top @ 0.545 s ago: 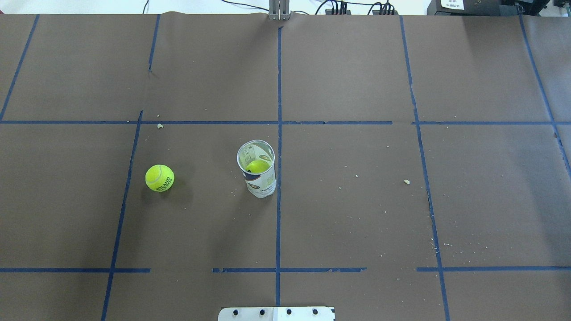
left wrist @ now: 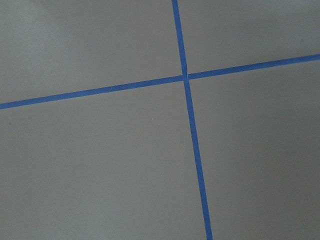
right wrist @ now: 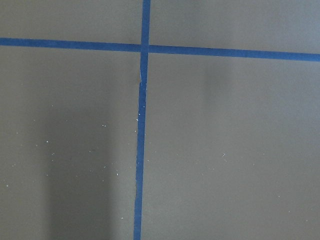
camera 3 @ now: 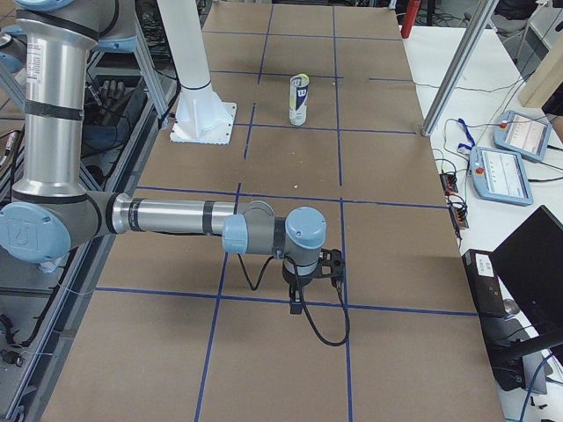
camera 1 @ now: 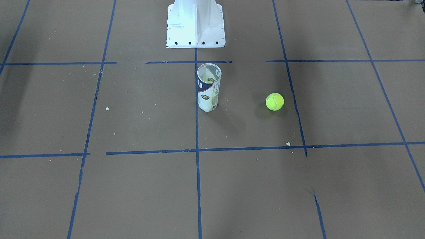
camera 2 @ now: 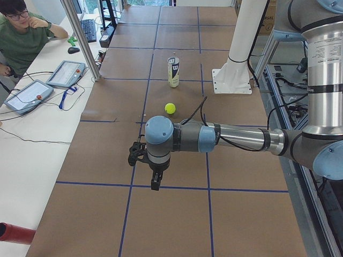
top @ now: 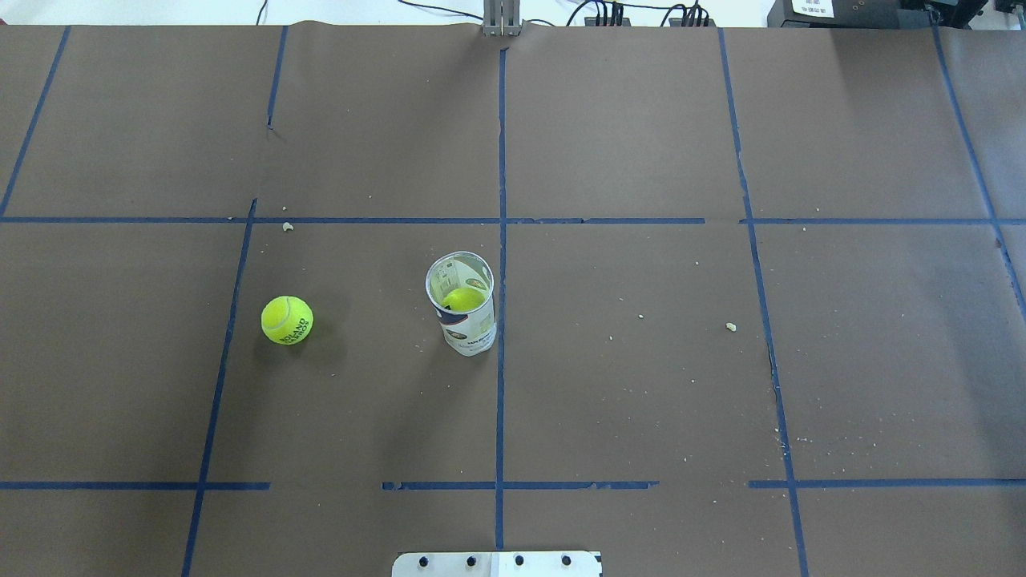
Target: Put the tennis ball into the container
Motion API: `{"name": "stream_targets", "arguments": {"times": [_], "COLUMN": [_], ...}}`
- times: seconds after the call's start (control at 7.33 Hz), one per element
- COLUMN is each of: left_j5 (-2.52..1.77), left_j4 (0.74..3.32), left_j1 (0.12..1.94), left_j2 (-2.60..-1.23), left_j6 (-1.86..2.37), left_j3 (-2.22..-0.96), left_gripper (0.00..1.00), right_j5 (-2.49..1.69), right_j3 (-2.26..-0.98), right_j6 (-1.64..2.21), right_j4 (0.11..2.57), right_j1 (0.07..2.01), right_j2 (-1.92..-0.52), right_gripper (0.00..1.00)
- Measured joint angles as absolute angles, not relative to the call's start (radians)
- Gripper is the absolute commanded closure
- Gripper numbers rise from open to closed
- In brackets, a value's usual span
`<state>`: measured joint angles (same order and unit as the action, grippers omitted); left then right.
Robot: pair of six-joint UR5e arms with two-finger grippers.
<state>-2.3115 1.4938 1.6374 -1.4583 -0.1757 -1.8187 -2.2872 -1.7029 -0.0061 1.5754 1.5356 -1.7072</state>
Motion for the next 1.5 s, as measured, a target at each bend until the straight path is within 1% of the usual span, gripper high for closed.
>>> {"name": "stream_targets", "arguments": {"times": [0.41,0.82,1.09,1.5], "left_j5": [-2.308,-2.318,-2.324,-2.316], "left_j4": [1.503,1.539,1.6,1.806], "left_j1": [1.636,1.626,1.533,1.286], "left_j2": [-1.546,-1.57,-1.579,-1.598], "left_j6": [-0.163,-0.112,0.077,0.605], "left_j3": [-1.798,-1.802,-1.832,-1.9], "left_gripper": [0.0,0.0,0.0,0.0], "right_j5": [-2.287,-2.287,-2.287,-2.287], "right_j3": [-1.703,-1.703,-1.703,-1.703], "right_j6": [-0.006,-0.006,-0.006,-0.006], "right_j4": [1.576,1.576,1.576,1.575], "right_j1": [1.536,1.536,1.536,1.536], "right_j2": [-1.706,-1.707,-1.707,-1.706], "right_gripper": [0.0,0.0,0.0,0.0]}}
